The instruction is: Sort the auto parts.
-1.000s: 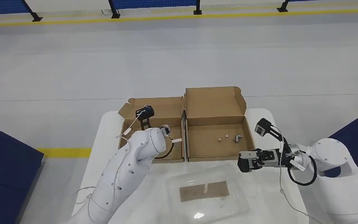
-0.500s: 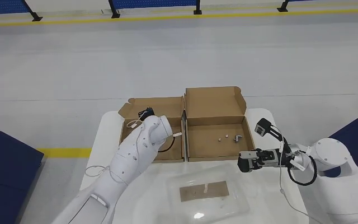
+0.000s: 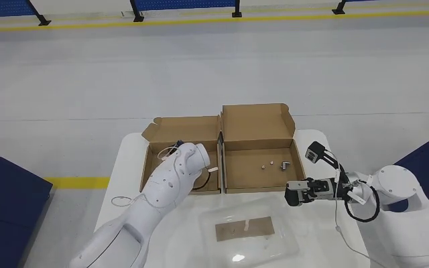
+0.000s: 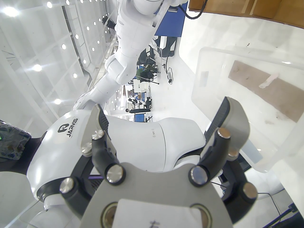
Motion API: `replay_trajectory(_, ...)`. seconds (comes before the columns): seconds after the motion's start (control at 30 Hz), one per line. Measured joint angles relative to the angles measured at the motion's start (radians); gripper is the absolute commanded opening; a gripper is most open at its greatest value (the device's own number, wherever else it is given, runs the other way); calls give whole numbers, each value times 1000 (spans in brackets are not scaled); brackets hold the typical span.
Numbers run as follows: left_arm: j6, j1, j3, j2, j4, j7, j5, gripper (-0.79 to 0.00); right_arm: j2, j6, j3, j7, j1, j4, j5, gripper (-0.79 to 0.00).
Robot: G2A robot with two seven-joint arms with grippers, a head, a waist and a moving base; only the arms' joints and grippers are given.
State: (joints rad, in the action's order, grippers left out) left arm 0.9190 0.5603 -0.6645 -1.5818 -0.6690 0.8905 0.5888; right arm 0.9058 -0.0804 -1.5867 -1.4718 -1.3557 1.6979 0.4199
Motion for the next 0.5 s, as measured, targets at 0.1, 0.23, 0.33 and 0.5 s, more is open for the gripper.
replay_trajectory(0.1, 7, -5, 2, -13, 30, -11, -15, -785, 0, 0, 0, 0, 0, 0, 0, 0)
replay_trajectory(0.23, -2, -11, -2, -29, 61, -28, -40, -785, 0, 0, 0, 0, 0, 0, 0, 0)
replay_trajectory(0.33, -13, -15, -5, -40, 86, -36, -60, -785, 0, 0, 0, 0, 0, 0, 0, 0)
replay_trajectory(0.5, -31, -22, -10, -56, 126, -52, -86, -785, 0, 0, 0, 0, 0, 0, 0, 0)
